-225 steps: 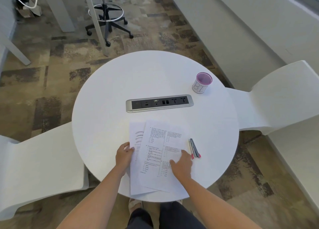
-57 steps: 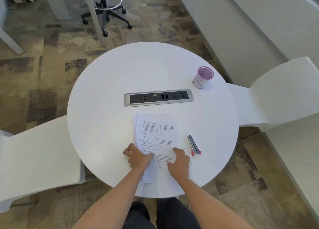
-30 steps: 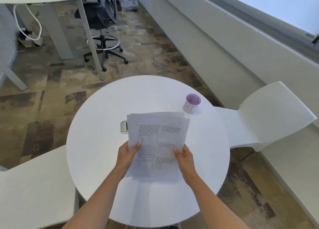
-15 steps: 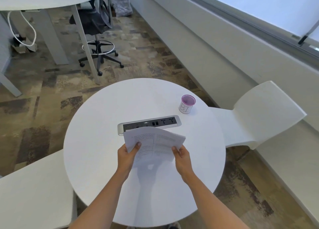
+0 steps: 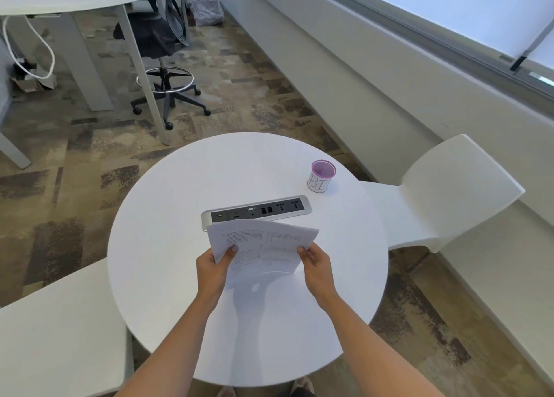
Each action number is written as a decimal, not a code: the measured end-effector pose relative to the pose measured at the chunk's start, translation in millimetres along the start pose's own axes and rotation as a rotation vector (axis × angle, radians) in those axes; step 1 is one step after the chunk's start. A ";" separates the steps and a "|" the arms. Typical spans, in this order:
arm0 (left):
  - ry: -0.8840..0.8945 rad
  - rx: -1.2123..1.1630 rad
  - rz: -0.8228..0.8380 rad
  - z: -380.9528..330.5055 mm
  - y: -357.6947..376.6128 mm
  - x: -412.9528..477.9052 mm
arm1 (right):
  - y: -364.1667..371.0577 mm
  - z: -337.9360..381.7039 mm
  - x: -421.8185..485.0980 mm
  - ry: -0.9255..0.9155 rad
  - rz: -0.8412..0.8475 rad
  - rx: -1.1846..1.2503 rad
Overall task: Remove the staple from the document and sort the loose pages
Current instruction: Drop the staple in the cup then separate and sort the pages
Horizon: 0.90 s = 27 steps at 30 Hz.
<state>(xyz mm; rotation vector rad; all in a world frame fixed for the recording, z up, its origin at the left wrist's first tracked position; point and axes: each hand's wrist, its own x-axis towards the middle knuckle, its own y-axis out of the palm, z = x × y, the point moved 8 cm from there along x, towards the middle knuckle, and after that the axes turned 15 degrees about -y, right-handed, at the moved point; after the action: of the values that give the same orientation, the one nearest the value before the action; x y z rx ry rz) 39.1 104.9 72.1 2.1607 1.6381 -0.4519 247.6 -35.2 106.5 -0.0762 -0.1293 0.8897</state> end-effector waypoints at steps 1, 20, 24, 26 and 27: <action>0.001 -0.001 0.001 0.2 -0.3 0.5 | 0.0 1.4 0.0 -0.005 0.000 0.002; -0.060 0.076 0.029 31.2 0.0 3.2 | -2.3 -17.9 -5.2 0.041 0.057 -0.056; -0.025 0.091 -0.023 14.7 0.7 5.1 | -2.5 -21.9 3.1 0.037 0.141 -0.133; -0.002 0.105 -0.040 5.7 0.6 6.0 | -3.8 -24.8 7.2 0.027 0.231 -0.248; 0.010 0.119 -0.045 1.2 0.5 6.1 | -6.4 -28.4 9.1 0.031 0.273 -0.304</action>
<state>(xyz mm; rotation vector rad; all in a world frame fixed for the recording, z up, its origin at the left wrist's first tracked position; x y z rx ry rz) 41.2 109.3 68.2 2.2175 1.7082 -0.5664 262.2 -32.5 79.9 -0.3985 -0.2290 1.1353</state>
